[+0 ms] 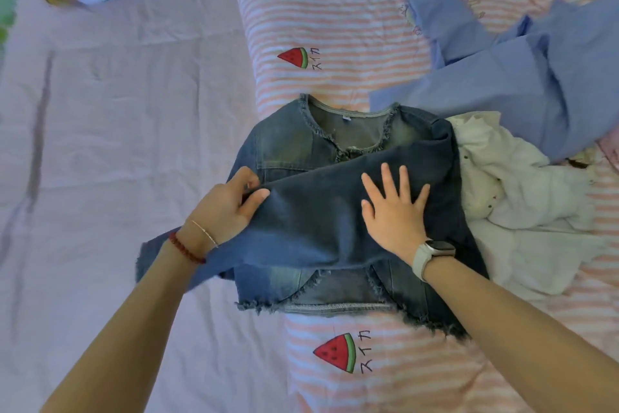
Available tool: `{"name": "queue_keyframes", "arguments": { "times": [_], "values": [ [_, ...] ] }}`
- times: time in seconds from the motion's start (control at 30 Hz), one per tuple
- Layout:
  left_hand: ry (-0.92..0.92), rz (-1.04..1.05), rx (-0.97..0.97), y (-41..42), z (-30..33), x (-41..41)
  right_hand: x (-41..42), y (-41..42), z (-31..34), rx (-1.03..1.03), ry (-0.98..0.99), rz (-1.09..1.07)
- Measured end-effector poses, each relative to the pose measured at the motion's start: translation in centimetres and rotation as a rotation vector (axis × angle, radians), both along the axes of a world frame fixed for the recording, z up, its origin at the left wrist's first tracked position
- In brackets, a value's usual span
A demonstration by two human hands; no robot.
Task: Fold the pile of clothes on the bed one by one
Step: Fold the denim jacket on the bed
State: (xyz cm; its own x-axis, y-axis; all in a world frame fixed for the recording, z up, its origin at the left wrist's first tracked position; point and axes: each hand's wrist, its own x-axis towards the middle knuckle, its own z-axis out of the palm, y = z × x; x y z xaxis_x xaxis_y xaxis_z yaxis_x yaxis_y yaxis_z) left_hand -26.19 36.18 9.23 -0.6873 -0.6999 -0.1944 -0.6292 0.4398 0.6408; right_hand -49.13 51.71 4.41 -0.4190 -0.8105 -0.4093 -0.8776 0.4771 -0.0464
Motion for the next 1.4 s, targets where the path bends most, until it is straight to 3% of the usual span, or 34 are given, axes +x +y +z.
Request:
{"name": "queue_keyframes", "arguments": {
  "times": [0.1, 0.17, 0.23, 0.33, 0.4, 0.5, 0.6, 0.7, 0.83, 0.97, 1.07, 1.23, 1.4],
  "values": [
    [-0.3, 0.028, 0.116, -1.7, -0.3, 0.4, 0.2, 1.3, -1.7, 0.136, -0.04, 0.017],
    [-0.477, -0.019, 0.326, -2.6, -1.4, 1.2, -0.4, 1.5, -2.3, 0.186, -0.043, 0.031],
    [-0.533, -0.004, 0.467, -2.9, -3.0, 2.8, -0.3, 1.0, -2.4, 0.218, -0.063, 0.008],
    [-0.561, 0.118, 0.409, -2.5, -6.0, 5.6, 1.4, -0.1, -1.8, 0.19, -0.031, -0.069],
    [-0.494, 0.26, 0.405, -1.9, -7.7, 7.3, 3.5, -0.8, -1.6, 0.07, -0.006, -0.004],
    [-0.346, 0.519, 0.414, -1.3, -10.1, 9.3, 8.1, -2.0, -1.4, -0.158, -0.022, 0.267],
    [-0.156, 0.766, 0.547, -1.3, -11.5, 10.2, 12.2, -3.3, -2.0, -0.125, -0.061, 0.428],
    [-0.083, 0.863, 0.623, -1.5, -12.9, 10.6, 13.9, -3.7, -3.5, -0.032, -0.04, 0.457],
    [0.01, 0.821, 0.919, -1.2, -13.5, 10.9, 13.4, -3.5, -4.6, -0.001, -0.004, 0.494],
    [0.124, 0.788, 0.986, -1.2, -12.1, 11.4, 13.1, -3.5, -4.5, 0.011, 0.016, 0.527],
    [0.267, 0.785, 0.936, -1.9, -10.2, 12.6, 13.2, -3.6, -4.3, 0.024, 0.013, 0.515],
    [0.278, 0.658, 0.735, -3.6, -7.2, 12.8, 13.3, -3.7, -4.0, 0.022, 0.024, 0.524],
    [0.272, 0.685, 0.58, -4.0, -6.4, 11.8, 13.1, -3.3, -4.0, -0.002, 0.044, 0.507]
  ]
}}
